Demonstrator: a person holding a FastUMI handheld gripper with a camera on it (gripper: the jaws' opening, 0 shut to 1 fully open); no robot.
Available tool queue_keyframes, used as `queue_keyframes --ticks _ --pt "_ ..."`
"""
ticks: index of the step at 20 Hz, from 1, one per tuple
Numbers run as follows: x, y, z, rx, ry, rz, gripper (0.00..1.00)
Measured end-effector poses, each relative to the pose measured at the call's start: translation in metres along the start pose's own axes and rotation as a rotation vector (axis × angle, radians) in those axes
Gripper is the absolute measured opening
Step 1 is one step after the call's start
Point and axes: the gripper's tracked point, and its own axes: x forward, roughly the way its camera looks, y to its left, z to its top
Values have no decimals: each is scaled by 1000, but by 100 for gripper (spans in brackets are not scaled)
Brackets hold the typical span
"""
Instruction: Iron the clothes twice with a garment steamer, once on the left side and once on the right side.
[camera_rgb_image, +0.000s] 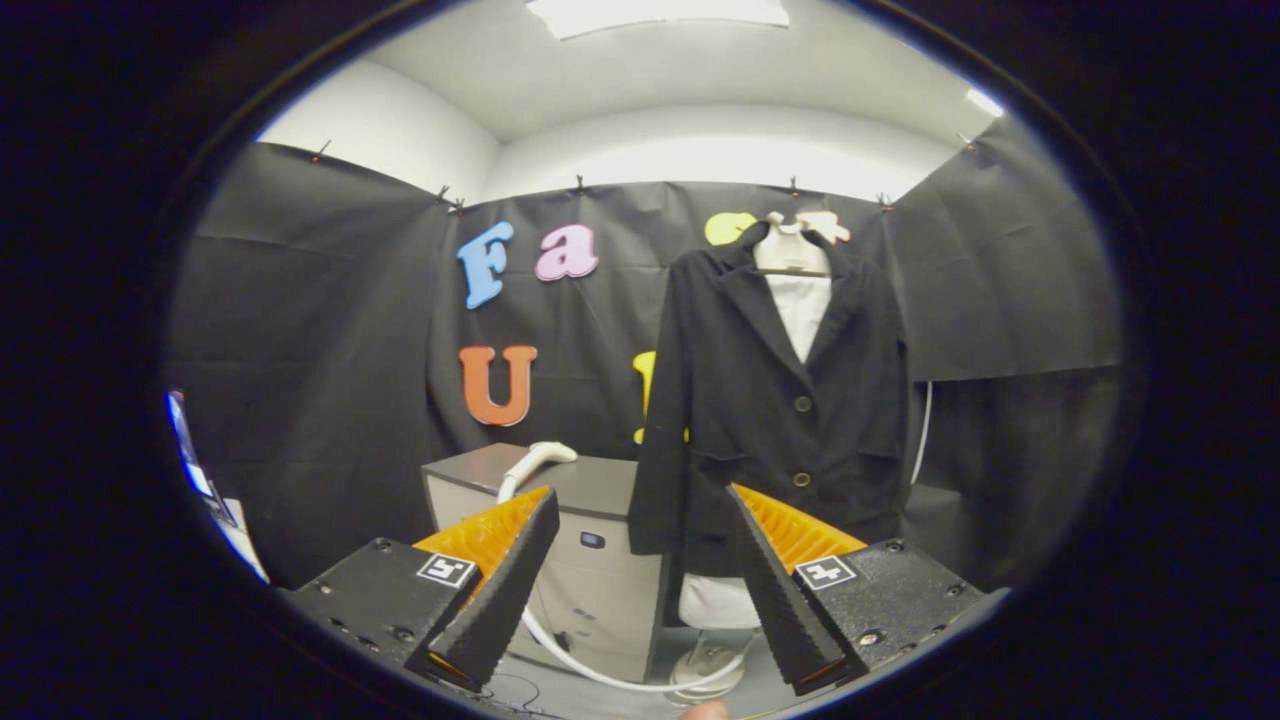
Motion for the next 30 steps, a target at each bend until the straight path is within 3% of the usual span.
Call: queue_keyframes --ticks 6,10,17,22,30 --pt "110 57 11 25 24 124 100" --pt "190 103 5 33 110 216 100" --pt "303 160 -14 67 258 298 100" --pt "372 174 -24 93 326 258 100" --pt "460 185 -85 126 535 104 97"
